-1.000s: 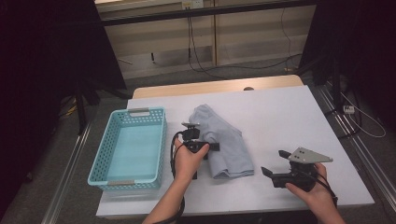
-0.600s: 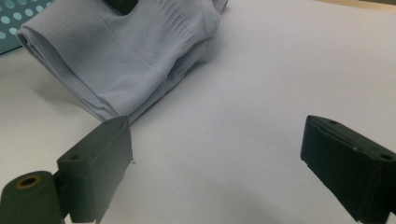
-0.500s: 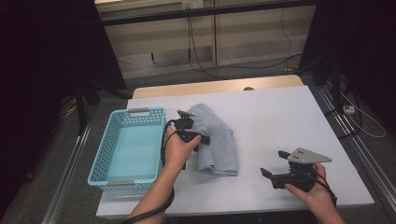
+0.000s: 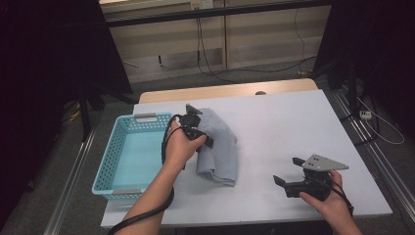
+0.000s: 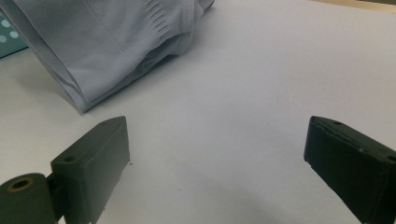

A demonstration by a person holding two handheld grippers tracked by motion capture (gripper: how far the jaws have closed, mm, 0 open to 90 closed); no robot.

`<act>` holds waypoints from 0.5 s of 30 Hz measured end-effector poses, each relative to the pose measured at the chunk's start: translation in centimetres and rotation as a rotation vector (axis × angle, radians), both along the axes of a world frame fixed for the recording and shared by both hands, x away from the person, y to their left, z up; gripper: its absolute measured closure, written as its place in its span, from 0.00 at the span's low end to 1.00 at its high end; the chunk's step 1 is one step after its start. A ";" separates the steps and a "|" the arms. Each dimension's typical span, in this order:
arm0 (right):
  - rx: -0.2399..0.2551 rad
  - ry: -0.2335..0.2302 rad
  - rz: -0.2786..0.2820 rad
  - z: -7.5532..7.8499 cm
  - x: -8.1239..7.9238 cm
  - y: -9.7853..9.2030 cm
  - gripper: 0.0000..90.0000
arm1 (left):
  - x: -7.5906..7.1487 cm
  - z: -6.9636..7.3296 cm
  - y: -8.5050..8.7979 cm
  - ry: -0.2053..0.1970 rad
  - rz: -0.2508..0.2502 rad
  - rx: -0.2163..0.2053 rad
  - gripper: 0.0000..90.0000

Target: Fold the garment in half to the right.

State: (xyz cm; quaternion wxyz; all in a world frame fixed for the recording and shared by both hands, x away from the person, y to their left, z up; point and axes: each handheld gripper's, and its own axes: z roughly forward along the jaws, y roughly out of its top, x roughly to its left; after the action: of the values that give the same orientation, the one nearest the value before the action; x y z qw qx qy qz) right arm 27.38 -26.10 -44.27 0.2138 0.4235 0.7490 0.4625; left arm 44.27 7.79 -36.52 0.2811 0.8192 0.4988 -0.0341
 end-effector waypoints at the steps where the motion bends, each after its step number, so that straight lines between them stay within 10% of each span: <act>1: 0.000 0.001 -0.001 0.0 0.0 0.0 0.07 | 0.1 0.3 0.0 0.002 -0.007 0.005 0.81; 15: 0.009 0.003 0.018 0.0 0.0 0.3 0.06 | 0.6 2.7 0.4 0.009 -0.056 0.077 0.81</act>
State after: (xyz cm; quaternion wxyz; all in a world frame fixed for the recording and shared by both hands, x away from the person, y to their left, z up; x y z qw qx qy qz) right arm 27.35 -25.85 -44.32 0.2066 0.4184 0.7512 0.4669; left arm 44.87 8.15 -33.86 0.2461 0.8429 0.4778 -0.0267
